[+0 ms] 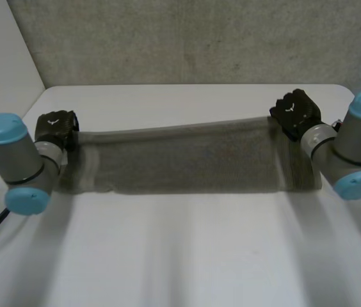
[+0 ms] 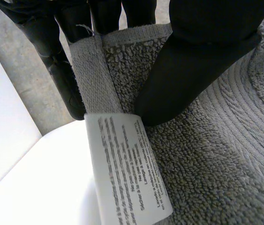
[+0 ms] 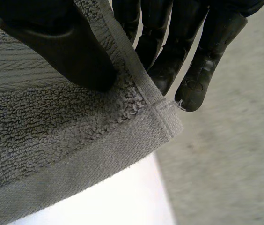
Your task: Fold the towel.
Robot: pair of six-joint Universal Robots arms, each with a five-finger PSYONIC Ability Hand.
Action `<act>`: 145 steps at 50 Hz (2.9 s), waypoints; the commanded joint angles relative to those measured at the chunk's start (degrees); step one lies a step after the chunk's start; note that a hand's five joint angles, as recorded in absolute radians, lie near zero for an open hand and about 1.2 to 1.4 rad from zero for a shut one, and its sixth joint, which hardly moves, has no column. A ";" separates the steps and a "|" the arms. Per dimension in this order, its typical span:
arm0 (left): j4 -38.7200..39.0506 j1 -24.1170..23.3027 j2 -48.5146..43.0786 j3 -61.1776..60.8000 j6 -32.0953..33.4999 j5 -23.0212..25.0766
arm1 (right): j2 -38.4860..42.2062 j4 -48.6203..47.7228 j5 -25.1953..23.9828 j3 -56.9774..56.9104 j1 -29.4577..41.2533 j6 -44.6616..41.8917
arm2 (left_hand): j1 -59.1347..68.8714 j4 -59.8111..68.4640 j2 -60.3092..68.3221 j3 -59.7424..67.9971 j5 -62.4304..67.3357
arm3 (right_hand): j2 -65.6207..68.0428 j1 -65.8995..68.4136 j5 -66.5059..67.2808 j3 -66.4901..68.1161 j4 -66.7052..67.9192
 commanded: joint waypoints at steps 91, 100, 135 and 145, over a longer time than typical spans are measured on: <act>4.10 -2.62 25.95 -29.38 -1.97 4.13 | -11.12 14.92 -2.03 14.36 -27.52 14.09 | -59.24 -59.74 -59.70 -59.56 -49.56 | 4.50 3.90 3.11 3.43 3.48; 4.19 -2.53 26.57 -29.46 -2.06 4.13 | -17.25 14.31 1.76 8.30 -19.93 19.04 | -59.24 -59.74 -59.70 -59.56 -49.56 | 4.50 3.90 3.11 3.43 3.48; 4.36 -3.41 26.48 -29.29 -2.06 4.13 | -0.04 -0.55 -0.35 3.10 28.35 14.32 | -59.24 -59.74 -59.70 -59.56 -49.56 | 4.50 3.90 3.11 3.43 3.48; 4.72 -5.35 26.39 -27.97 -2.06 3.95 | 1.63 -0.20 -6.33 3.98 29.85 14.32 | -59.24 -59.74 -59.70 -59.56 -49.56 | 4.50 3.90 3.11 3.43 3.48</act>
